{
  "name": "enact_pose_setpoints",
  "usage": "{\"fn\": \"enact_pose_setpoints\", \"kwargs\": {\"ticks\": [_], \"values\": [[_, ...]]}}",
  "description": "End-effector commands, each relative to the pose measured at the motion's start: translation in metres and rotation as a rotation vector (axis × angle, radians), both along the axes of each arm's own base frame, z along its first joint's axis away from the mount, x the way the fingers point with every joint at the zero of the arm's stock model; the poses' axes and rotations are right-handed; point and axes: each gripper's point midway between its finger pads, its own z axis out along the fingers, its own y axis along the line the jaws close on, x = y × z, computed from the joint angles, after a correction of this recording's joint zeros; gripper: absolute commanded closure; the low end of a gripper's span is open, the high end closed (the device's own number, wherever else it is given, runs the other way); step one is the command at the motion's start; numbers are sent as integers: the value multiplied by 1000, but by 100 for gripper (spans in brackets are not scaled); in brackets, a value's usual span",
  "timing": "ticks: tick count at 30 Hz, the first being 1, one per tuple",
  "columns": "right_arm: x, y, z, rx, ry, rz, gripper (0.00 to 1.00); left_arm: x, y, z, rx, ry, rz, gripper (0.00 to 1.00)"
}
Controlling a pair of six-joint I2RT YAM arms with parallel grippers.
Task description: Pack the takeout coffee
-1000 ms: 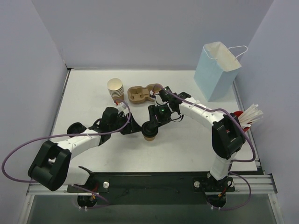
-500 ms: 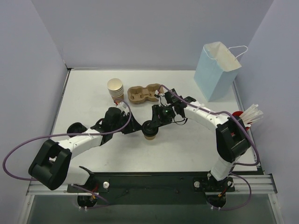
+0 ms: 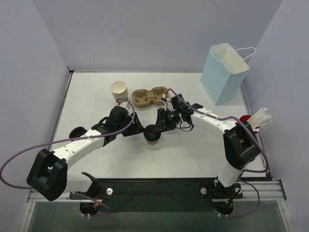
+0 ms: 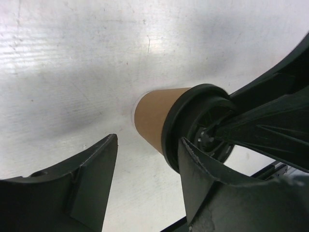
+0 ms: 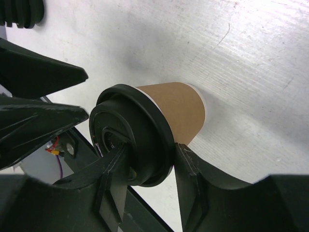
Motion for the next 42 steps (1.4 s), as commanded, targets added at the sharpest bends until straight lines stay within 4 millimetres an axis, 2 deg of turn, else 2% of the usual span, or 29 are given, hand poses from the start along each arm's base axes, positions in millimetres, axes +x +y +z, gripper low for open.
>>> {"fn": "enact_pose_setpoints", "kwargs": {"ticks": [1, 5, 13, 19, 25, 31, 35, 37, 42], "values": [[-24, -7, -38, -84, 123, -54, 67, 11, -6, 52, -13, -123, -58, 35], [-20, -3, -34, -70, 117, -78, 68, 3, -18, 50, -67, -126, -126, 35], [-18, -1, -24, -51, 105, -95, 67, -8, -17, -1, -52, -46, -140, 37], [-15, 6, -4, 2, 87, -78, 60, -11, -15, -23, -9, -7, -147, 40], [-6, 0, 20, 49, 51, -84, 53, -14, -7, -38, 34, 14, -137, 41], [4, -13, 39, 109, 30, -93, 58, -15, -5, -46, 59, 15, -151, 42], [5, -17, 43, 143, 37, -69, 61, -15, -7, -46, 53, 8, -172, 42], [8, -20, 41, 140, 36, -79, 66, -15, -8, -46, 52, 5, -180, 42], [11, -20, 33, 143, 57, -74, 67, -16, -10, -46, 46, 3, -194, 42]]}}
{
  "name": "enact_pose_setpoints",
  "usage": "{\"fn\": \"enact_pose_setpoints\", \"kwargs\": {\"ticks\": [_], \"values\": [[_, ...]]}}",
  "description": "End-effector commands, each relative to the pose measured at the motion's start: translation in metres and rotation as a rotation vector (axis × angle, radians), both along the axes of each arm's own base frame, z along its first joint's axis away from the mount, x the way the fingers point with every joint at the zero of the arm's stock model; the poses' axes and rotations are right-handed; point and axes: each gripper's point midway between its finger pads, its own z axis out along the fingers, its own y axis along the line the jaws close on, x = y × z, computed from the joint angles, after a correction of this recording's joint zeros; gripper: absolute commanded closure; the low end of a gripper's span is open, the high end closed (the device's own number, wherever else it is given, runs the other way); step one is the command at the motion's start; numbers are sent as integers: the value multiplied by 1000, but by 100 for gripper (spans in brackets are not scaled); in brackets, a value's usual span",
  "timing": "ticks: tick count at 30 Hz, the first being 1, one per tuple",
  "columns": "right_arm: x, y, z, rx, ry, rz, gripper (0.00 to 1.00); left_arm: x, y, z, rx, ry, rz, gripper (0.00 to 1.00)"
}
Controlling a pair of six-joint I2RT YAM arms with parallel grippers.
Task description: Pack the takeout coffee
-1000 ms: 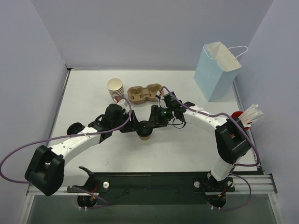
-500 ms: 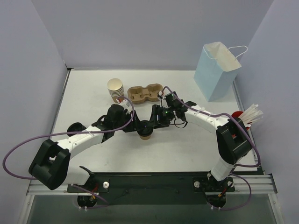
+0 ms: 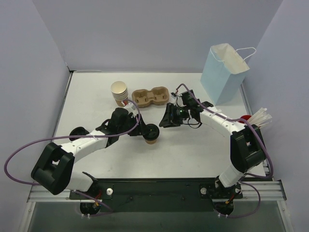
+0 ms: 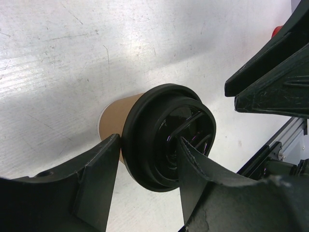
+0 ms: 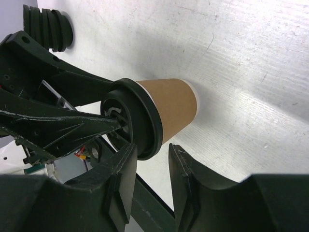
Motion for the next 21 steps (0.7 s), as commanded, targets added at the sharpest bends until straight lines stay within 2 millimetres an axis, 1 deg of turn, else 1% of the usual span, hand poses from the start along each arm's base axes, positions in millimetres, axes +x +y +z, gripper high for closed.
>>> {"fn": "enact_pose_setpoints", "kwargs": {"ticks": [1, 9, 13, 14, 17, 18, 20, 21], "values": [[-5, 4, 4, 35, 10, 43, 67, -20, 18, -44, 132, 86, -27, 42], [1, 10, -11, 38, 47, 44, 68, -23, 19, -50, 140, 103, -27, 43], [3, 12, -18, 32, 58, 45, 70, -23, 20, -51, 141, 106, -27, 43], [1, 11, -22, 29, 65, 45, 70, -19, 17, -49, 127, 87, -25, 43], [1, 10, -32, 14, 77, 32, 75, -20, 16, -49, 125, 87, -24, 43], [-3, 6, -40, 0, 93, 21, 75, -20, 18, -52, 129, 92, -20, 43], [-4, -1, -51, -38, 100, -13, 77, -20, 18, -54, 134, 96, -15, 43], [-9, -6, -59, -60, 115, -22, 78, -20, 20, -56, 140, 102, -6, 43]]}}
